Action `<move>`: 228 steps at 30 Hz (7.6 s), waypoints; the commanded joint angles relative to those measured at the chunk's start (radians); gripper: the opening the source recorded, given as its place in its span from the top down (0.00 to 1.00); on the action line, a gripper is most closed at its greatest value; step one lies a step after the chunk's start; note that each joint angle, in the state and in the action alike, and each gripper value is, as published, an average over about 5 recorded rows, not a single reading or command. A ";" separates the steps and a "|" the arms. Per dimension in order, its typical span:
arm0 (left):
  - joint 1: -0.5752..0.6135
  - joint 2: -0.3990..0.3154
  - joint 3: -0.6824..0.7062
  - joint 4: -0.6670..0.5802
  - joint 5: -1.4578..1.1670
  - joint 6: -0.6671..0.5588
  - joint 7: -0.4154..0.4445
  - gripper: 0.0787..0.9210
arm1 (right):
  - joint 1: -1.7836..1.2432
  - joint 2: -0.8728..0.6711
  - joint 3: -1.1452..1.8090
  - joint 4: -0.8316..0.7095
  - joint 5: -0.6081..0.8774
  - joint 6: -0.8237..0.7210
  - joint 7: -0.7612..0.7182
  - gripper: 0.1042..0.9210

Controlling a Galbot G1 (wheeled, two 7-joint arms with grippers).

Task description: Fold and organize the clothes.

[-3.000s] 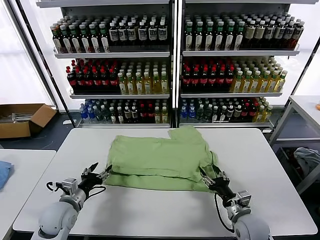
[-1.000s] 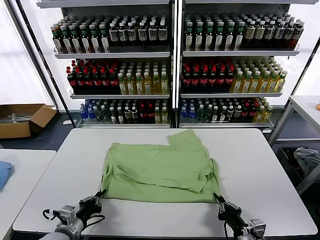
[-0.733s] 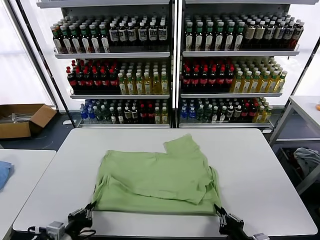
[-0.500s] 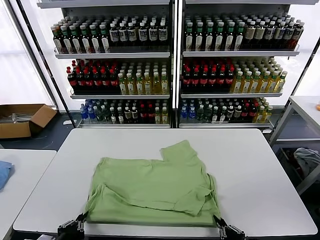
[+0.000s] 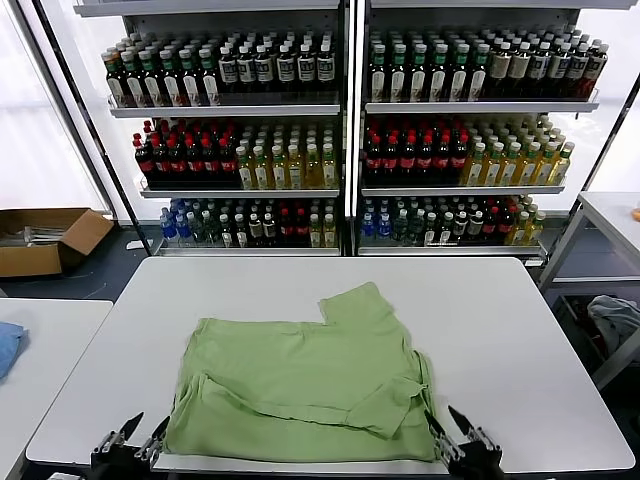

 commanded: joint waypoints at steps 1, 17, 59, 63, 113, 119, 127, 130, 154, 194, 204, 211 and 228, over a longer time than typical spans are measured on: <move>-0.290 0.113 0.050 0.178 -0.124 -0.030 0.049 0.43 | 0.475 -0.035 -0.032 -0.243 0.095 -0.107 -0.116 0.31; -0.775 0.308 0.341 0.655 -0.180 -0.019 0.073 0.12 | 1.022 -0.012 -0.346 -0.832 0.001 -0.190 -0.278 0.12; -0.896 0.229 0.481 0.838 -0.254 0.021 0.083 0.43 | 1.077 0.057 -0.538 -0.948 0.001 -0.191 -0.183 0.60; -0.886 0.232 0.476 0.828 -0.253 0.021 0.090 0.58 | 1.068 0.052 -0.534 -0.925 0.014 -0.192 -0.180 0.72; -0.186 0.246 0.093 0.221 -0.236 0.003 0.042 0.99 | 0.002 0.023 0.006 -0.099 0.035 -0.061 -0.215 1.00; -0.154 0.220 0.129 0.231 -0.151 0.010 0.050 0.99 | -0.007 0.036 -0.003 -0.103 -0.019 -0.049 -0.237 1.00; -0.166 0.232 0.067 0.204 -0.154 0.010 0.015 0.89 | 0.045 0.026 0.051 -0.111 -0.079 0.012 -0.240 0.84; -0.176 0.234 0.036 0.183 -0.176 0.004 -0.011 0.78 | 0.097 0.021 0.107 -0.132 -0.054 0.055 -0.241 0.74; -0.230 0.017 0.319 0.219 -0.170 0.012 -0.456 0.12 | 0.119 0.110 0.268 -0.236 -0.039 0.171 -0.274 0.12; -0.309 0.255 -0.103 0.323 -0.028 -0.215 -0.306 0.97 | 0.154 0.083 0.253 -0.206 0.003 0.154 -0.261 0.12; -0.329 0.318 -0.125 0.165 -0.130 -0.217 -0.256 0.97 | 0.144 0.096 0.223 -0.152 0.020 0.150 -0.251 0.12; -0.298 0.175 0.183 0.022 -0.035 -0.252 -0.261 0.97 | 0.129 0.103 0.234 -0.124 0.023 0.148 -0.247 0.12; -0.255 -0.009 0.573 0.184 0.190 -0.312 -0.250 0.97 | 0.106 0.139 0.251 -0.100 0.033 0.149 -0.239 0.12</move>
